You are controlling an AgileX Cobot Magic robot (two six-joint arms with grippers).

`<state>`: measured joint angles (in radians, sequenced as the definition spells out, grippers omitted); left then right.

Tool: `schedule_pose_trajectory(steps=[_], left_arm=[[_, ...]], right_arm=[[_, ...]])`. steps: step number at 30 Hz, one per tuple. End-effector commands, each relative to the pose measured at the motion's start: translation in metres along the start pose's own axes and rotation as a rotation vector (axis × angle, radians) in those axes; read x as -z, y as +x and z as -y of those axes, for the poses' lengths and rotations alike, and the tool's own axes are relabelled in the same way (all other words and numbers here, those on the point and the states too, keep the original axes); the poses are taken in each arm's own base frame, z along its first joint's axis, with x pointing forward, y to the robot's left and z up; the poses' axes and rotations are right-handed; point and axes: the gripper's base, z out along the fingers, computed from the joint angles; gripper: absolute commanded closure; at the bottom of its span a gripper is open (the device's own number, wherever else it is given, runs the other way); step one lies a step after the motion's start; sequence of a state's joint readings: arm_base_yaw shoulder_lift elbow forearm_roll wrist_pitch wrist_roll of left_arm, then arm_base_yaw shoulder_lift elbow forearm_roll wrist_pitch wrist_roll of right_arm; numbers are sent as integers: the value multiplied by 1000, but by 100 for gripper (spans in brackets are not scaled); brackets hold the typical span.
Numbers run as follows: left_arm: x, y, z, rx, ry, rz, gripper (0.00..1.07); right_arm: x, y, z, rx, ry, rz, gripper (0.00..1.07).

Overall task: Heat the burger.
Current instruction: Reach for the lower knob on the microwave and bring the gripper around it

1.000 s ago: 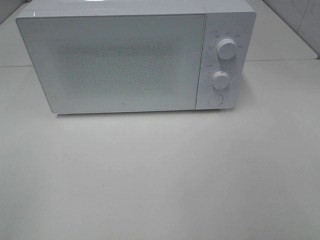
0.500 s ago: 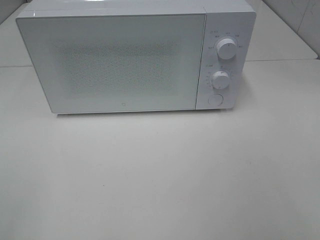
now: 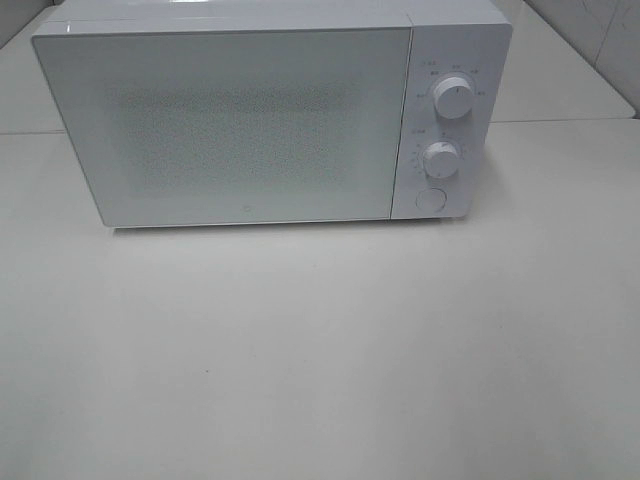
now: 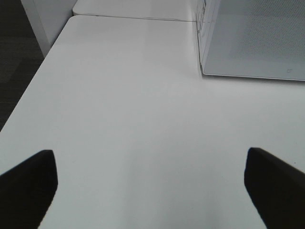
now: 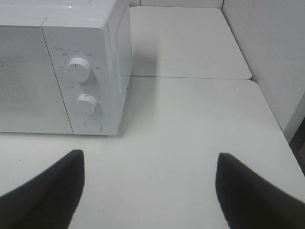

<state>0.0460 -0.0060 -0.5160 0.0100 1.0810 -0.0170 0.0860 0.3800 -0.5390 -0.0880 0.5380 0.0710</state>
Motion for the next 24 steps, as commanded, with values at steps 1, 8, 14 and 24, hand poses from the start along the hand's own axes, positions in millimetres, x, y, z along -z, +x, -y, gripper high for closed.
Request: schedule_pose_trajectory(steps=[1,8,14,24], left_arm=[[2,0,0,8,4,28,6],[2,0,0,8,4,28,6],[2,0,0,8,4,28,6],[2,0,0,8,4,28,6]], right_arm=[[-19,-9,-1,1,-1,22,28],[-51,-15,-3,6,-14,27,30],[-83,-9,-7,9,-35,89,31],[-120,25,-12,8,-71,167,31]])
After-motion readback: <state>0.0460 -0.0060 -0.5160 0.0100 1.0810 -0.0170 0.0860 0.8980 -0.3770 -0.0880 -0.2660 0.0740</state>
